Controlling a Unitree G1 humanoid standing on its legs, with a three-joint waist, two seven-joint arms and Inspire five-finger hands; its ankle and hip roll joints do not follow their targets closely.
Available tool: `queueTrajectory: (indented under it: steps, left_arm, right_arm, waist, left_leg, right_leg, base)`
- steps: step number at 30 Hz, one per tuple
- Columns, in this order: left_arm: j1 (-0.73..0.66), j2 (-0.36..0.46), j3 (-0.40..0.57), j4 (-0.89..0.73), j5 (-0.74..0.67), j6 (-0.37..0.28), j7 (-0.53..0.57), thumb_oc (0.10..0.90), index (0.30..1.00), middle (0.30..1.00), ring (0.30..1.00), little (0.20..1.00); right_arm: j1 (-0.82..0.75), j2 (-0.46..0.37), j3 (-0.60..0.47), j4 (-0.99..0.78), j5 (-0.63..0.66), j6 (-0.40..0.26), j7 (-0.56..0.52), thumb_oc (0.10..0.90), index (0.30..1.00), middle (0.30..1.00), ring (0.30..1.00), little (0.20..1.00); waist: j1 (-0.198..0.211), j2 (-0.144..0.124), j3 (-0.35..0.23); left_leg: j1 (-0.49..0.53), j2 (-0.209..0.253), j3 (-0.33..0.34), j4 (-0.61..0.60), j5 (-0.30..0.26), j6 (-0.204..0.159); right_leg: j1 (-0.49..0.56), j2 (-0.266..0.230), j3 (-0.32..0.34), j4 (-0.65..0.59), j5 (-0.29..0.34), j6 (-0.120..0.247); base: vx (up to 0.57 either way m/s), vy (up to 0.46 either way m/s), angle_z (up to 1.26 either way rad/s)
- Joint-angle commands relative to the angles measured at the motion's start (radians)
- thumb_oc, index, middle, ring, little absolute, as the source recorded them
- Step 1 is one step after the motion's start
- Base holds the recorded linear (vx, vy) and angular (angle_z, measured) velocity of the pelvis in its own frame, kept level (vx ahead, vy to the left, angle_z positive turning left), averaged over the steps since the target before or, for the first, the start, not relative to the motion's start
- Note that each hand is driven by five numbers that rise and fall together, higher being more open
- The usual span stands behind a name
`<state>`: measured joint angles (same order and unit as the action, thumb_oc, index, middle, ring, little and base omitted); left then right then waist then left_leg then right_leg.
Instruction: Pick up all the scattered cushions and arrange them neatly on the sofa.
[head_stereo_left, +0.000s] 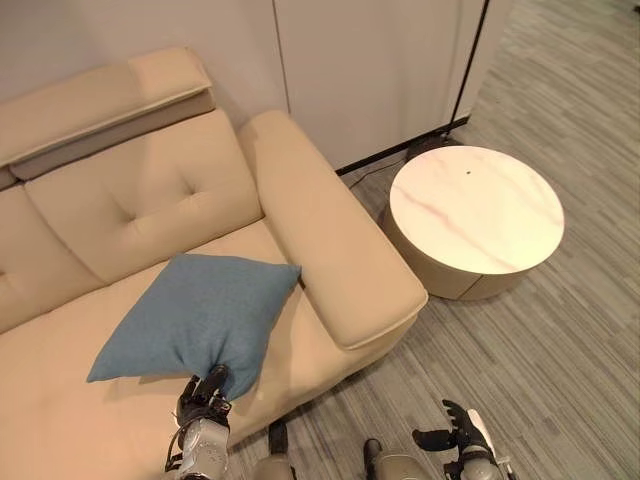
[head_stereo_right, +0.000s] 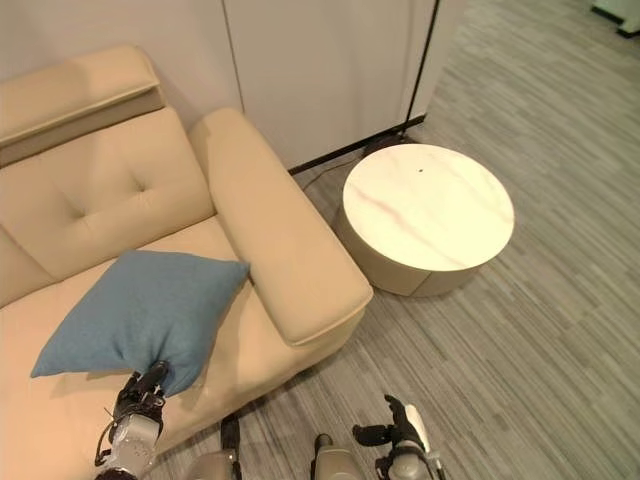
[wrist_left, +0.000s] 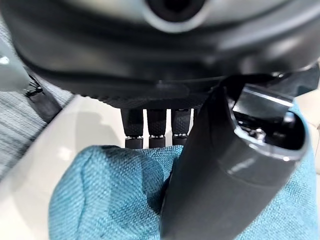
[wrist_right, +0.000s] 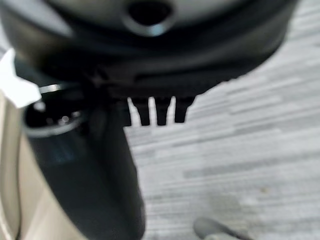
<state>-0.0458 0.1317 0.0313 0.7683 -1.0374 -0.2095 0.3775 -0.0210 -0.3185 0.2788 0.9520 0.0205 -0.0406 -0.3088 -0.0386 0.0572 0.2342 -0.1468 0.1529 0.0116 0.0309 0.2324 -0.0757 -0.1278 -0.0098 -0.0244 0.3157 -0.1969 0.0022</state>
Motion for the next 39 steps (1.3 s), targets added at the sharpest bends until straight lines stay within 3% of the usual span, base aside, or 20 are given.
queueTrajectory:
  steps: [1,3,8,10,11,12,16,21,24,27,31,34,39]
  left_arm:
    - [0.005,0.039,0.01,-0.087,0.024,-0.045,-0.039,0.4,0.3,0.3,0.3,0.3]
    - [0.018,0.033,0.005,-0.091,0.024,-0.04,-0.046,0.4,0.3,0.3,0.3,0.3]
    - [0.067,0.038,0.002,-0.117,0.043,-0.036,-0.066,0.4,0.3,0.3,0.3,0.3]
    - [0.077,0.05,0.009,-0.136,0.062,-0.043,-0.064,0.4,0.3,0.3,0.3,0.3]
    - [0.077,0.064,0.011,-0.141,0.083,-0.054,-0.057,0.4,0.3,0.3,0.3,0.3]
    - [0.074,0.066,0.007,-0.141,0.085,-0.059,-0.058,0.4,0.3,0.3,0.3,0.3]
    - [0.088,0.078,0.005,-0.115,0.106,-0.03,-0.074,0.4,0.3,0.3,0.3,0.3]
    - [0.058,0.096,-0.019,0.026,0.166,0.015,-0.094,0.4,0.3,0.3,0.3,0.3]
    - [0.036,0.108,-0.044,0.042,0.181,0.025,-0.1,0.4,0.3,0.3,0.3,0.3]
    - [0.023,0.132,-0.073,0.034,0.187,0.027,-0.112,0.4,0.3,0.3,0.3,0.3]
    - [0.022,0.168,-0.099,0.046,0.208,0.032,-0.145,0.4,0.3,0.3,0.3,0.3]
    - [0.011,0.186,-0.139,0.102,0.23,0.046,-0.184,0.4,0.3,0.3,0.3,0.3]
    - [0.016,0.195,-0.237,0.189,0.305,0.05,-0.23,0.4,0.3,0.3,0.3,0.3]
  right_arm:
    - [0.006,-0.039,0.021,-0.049,-0.042,-0.012,-0.019,0.8,0.9,0.9,0.9,0.9]
    - [0.009,-0.043,0.02,-0.054,-0.049,-0.011,-0.017,0.8,0.9,0.9,0.9,0.9]
    - [0.004,-0.056,-0.004,-0.119,-0.047,-0.034,-0.024,0.8,0.9,0.9,0.9,0.9]
    - [0.001,-0.08,-0.016,-0.213,-0.049,-0.055,-0.026,0.8,0.9,0.9,0.9,0.9]
    - [-0.003,-0.13,-0.022,-0.356,-0.078,-0.068,-0.029,0.8,0.9,0.9,0.9,0.9]
    - [-0.015,-0.151,-0.022,-0.398,-0.082,-0.074,-0.029,0.8,0.9,0.9,0.9,0.9]
    - [-0.077,-0.236,-0.01,-0.579,-0.133,-0.074,-0.011,0.8,0.9,0.9,0.9,0.9]
    - [-0.315,-0.257,0.107,-0.605,-0.149,-0.057,-0.001,0.8,0.9,0.9,0.9,0.9]
    - [-0.459,-0.222,0.172,-0.566,-0.138,-0.047,-0.008,0.8,0.9,0.9,0.9,0.9]
    - [-0.628,-0.189,0.254,-0.481,-0.139,-0.036,-0.013,0.8,0.9,0.9,0.9,0.9]
    - [-0.756,-0.143,0.267,-0.302,-0.074,-0.035,-0.023,0.8,0.9,0.9,0.9,0.9]
    - [-0.865,-0.107,0.263,-0.146,0.009,-0.037,-0.024,0.8,0.9,0.9,0.9,0.9]
    - [-1.005,-0.059,0.122,0.073,0.293,-0.087,-0.03,0.8,0.9,0.9,0.9,0.9]
  waist:
    - [-0.008,-0.034,-0.022]
    - [-0.012,-0.038,-0.027]
    - [-0.042,-0.066,-0.06]
    - [-0.054,-0.063,-0.074]
    - [-0.073,-0.054,-0.088]
    - [-0.078,-0.047,-0.093]
    - [-0.076,-0.03,-0.105]
    - [-0.037,-0.049,-0.108]
    - [-0.005,-0.065,-0.101]
    - [0.036,-0.079,-0.059]
    - [0.07,-0.085,-0.038]
    - [0.093,-0.077,-0.017]
    - [0.135,-0.016,0.026]
  left_leg:
    - [-0.05,-0.087,0.009,-0.077,-0.076,0.013]
    - [-0.042,-0.086,0.01,-0.053,-0.09,0.016]
    - [0.064,-0.062,0.014,0.113,-0.23,0.021]
    - [0.115,-0.037,0.027,0.11,-0.241,0.014]
    - [0.142,0.009,0.078,0.072,-0.221,0.001]
    - [0.154,0.016,0.104,0.041,-0.229,-0.001]
    - [0.192,-0.009,0.111,-0.037,-0.262,0.005]
    - [0.205,-0.065,0.108,-0.063,-0.291,0.03]
    - [0.169,-0.089,0.088,-0.048,-0.296,0.041]
    - [0.106,-0.103,0.069,0.001,-0.304,0.052]
    - [0.035,-0.11,0.066,0.044,-0.306,0.05]
    - [-0.027,-0.119,0.057,0.068,-0.298,0.045]
    - [-0.108,-0.135,0.032,0.082,-0.273,0.041]
  right_leg:
    - [0.11,0.003,0.028,-0.169,0.059,0.022]
    - [0.104,-0.006,0.022,-0.18,0.075,0.023]
    - [0.08,-0.058,-0.007,-0.227,0.124,0.025]
    - [0.077,-0.063,-0.019,-0.223,0.128,0.031]
    - [0.067,-0.083,-0.048,-0.212,0.126,0.044]
    - [0.062,-0.088,-0.062,-0.201,0.121,0.05]
    - [0.046,-0.118,-0.071,-0.164,0.124,0.077]
    - [0.047,-0.168,-0.064,-0.194,0.177,0.118]
    - [0.038,-0.184,-0.057,-0.222,0.198,0.126]
    - [0.013,-0.194,-0.052,-0.239,0.23,0.127]
    - [0.001,-0.206,-0.068,-0.285,0.259,0.125]
    - [-0.026,-0.209,-0.07,-0.306,0.279,0.123]
    - [-0.081,-0.214,-0.083,-0.306,0.291,0.118]
  base:
    - [-0.16,-0.019,0.2]
    - [-0.19,-0.009,0.18]
    - [-0.17,0.054,0.16]
    - [-0.1,0.219,0.24]
    - [-0.09,0.291,0.48]
    - [-0.06,0.333,0.56]
    - [-0.02,0.21,0.33]
    - [-0.02,0.207,0.07]
    - [-0.06,0.106,-0.04]
    - [-0.15,0.015,0.08]
    - [-0.07,-0.021,0.12]
    - [-0.06,-0.016,0.17]
    - [-0.03,0.023,0.14]
